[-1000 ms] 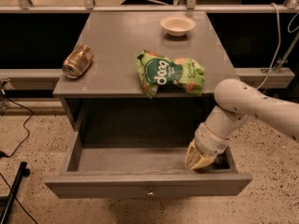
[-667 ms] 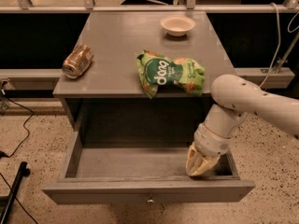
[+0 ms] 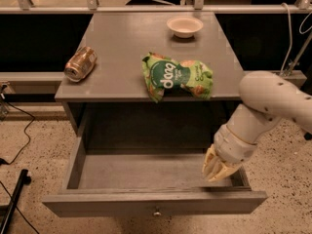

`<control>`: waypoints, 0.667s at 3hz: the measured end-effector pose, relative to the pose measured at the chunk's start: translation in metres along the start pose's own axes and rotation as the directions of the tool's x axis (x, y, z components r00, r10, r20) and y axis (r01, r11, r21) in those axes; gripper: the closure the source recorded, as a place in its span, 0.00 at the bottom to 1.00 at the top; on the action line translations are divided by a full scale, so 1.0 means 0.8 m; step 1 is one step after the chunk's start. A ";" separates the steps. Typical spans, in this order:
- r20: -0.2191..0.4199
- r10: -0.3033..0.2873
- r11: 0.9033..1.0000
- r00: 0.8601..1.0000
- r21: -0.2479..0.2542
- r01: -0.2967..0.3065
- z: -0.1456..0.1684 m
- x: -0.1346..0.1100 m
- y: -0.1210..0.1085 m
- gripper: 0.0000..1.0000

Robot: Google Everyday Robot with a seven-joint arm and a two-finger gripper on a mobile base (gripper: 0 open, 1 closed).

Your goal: Open top drawer

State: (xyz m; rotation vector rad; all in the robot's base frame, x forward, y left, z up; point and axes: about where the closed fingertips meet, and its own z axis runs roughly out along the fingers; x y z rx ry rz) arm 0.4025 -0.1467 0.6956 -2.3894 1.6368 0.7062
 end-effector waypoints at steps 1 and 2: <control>0.000 0.049 0.978 0.999 0.204 -0.048 -0.049 0.011 0.001 1.00; 0.024 0.152 0.921 0.988 0.360 -0.150 -0.091 0.022 0.004 0.82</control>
Offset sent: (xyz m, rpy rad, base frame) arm 0.0373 -0.0778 0.0898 0.0760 -0.3588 -0.5462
